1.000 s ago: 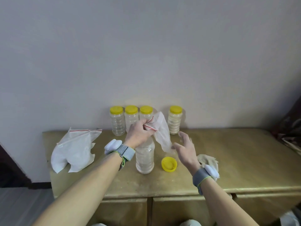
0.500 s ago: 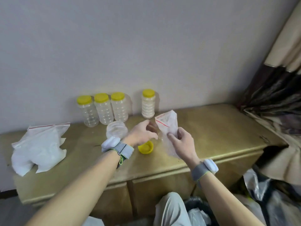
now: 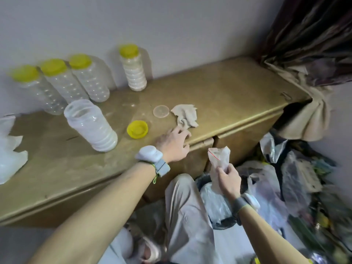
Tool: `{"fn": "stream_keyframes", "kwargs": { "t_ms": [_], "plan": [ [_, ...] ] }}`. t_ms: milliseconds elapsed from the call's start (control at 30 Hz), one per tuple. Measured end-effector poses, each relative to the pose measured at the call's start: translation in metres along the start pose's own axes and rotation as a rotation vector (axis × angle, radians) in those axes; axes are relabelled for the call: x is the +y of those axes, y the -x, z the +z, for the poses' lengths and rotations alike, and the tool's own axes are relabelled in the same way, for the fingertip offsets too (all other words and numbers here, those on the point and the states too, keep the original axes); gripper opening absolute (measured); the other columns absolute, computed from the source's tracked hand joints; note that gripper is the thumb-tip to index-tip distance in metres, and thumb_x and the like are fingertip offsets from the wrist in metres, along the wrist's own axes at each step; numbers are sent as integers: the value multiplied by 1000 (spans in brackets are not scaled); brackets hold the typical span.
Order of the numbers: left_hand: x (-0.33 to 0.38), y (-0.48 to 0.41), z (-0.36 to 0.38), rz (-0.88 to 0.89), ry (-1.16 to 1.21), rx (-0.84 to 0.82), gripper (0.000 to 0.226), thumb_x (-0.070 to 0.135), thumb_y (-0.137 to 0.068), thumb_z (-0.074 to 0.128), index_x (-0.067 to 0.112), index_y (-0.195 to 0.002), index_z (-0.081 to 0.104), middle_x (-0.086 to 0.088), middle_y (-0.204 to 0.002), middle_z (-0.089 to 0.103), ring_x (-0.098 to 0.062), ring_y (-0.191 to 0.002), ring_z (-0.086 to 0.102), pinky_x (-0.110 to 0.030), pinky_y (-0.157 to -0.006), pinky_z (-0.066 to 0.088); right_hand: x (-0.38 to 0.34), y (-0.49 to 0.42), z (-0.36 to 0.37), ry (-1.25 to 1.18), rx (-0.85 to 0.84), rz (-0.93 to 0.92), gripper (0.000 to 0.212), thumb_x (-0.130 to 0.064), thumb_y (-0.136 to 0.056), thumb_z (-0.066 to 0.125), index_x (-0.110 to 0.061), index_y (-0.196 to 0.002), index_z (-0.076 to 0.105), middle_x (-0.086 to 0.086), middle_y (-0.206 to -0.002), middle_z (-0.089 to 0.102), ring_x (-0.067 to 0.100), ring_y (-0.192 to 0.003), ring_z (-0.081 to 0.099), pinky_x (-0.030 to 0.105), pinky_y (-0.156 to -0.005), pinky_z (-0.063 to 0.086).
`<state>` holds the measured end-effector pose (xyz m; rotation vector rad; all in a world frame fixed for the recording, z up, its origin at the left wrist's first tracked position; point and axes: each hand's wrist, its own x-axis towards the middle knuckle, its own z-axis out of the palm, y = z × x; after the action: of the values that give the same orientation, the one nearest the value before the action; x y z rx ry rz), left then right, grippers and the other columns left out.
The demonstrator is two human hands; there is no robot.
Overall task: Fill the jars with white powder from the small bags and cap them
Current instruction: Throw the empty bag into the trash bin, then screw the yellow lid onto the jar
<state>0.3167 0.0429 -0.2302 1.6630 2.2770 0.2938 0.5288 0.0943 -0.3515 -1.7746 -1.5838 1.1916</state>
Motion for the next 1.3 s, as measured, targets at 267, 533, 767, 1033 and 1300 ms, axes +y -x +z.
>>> {"fn": "stream_keyframes", "kwargs": {
  "t_ms": [267,533,767,1033,1300],
  "plan": [
    [1,0,24,-14,-89,191,33,40,-91,56,33,-124,56,7,-125,54,-23,-115,47,-37,-88,40,76,-17,20,342,-188,242,16,-27,-90,56,-12,-89,50,10,-92,60,33,-87,55,34,-77,40],
    [4,4,29,-28,-115,214,43,37,-81,60,33,-124,55,8,-122,53,-24,-115,47,-38,-90,40,103,-17,26,466,-206,352,59,-33,-81,65,-8,-132,46,19,-136,51,42,-124,49,46,-105,41],
    [6,6,22,-36,-96,136,49,31,-81,58,33,-130,50,7,-129,49,-23,-123,42,-38,-97,37,59,-15,23,247,-63,30,23,-28,-88,59,-14,-106,59,11,-108,61,34,-107,56,36,-91,42],
    [-7,11,-13,-4,35,8,40,23,-90,56,28,-129,54,3,-132,50,-23,-121,49,-37,-96,45,-84,4,22,53,-39,-678,10,-21,-74,58,-15,-81,53,-9,-70,45,14,-69,44,25,-64,33],
    [-49,32,-94,-21,-54,235,34,27,-92,55,30,-127,57,7,-130,54,-20,-120,50,-32,-90,41,-201,-9,62,226,-206,-735,12,-21,-81,59,-25,-92,54,-7,-91,54,21,-94,54,33,-80,43]
  ]
}}
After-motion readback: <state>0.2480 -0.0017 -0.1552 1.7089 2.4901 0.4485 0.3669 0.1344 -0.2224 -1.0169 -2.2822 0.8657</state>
